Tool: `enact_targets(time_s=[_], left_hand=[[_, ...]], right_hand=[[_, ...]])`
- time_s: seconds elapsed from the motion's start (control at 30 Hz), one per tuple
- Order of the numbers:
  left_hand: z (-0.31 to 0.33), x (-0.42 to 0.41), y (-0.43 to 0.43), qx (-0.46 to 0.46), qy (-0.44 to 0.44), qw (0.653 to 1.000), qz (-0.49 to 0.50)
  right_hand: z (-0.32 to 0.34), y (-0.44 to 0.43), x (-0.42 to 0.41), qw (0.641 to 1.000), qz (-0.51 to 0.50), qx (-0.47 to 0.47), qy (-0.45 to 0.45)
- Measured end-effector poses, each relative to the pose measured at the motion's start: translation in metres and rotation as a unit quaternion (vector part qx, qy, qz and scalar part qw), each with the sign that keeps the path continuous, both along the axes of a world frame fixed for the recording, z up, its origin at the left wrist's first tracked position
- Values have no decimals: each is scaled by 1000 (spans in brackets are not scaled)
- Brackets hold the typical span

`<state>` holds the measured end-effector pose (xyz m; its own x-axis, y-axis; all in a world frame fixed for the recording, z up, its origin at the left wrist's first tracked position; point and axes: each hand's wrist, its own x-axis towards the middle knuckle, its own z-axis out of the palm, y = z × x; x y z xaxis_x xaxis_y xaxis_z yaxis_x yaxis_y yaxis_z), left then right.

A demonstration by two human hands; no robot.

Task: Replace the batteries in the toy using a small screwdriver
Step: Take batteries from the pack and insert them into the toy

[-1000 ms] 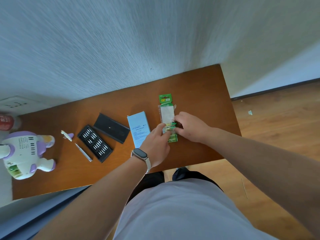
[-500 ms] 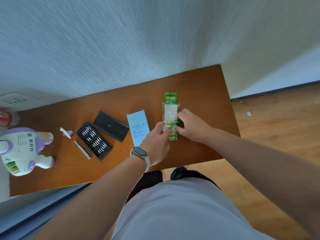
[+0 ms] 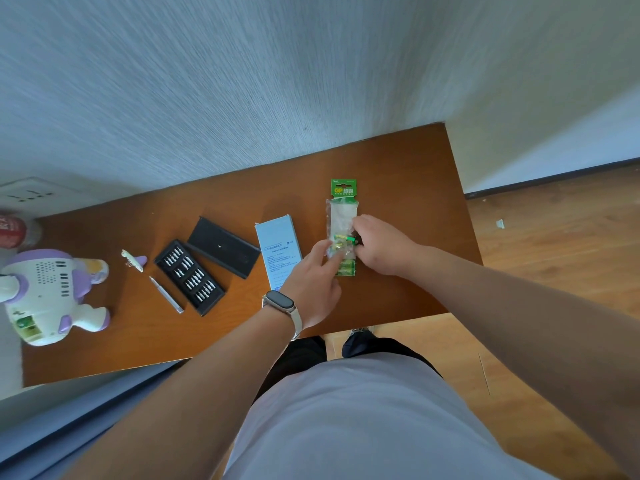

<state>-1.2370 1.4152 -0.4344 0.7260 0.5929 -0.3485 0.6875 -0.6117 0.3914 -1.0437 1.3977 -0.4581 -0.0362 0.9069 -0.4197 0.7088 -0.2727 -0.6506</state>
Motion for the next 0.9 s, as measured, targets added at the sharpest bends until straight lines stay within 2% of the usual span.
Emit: enact_targets(time_s=[0.53, 0.9], left_hand=[[1, 0, 1, 4, -11, 1000, 8], [7, 6, 2, -4, 18, 999, 30]], right_hand=[[5, -3, -4, 996, 64, 14, -57], [12, -14, 14, 997, 30, 5, -73]])
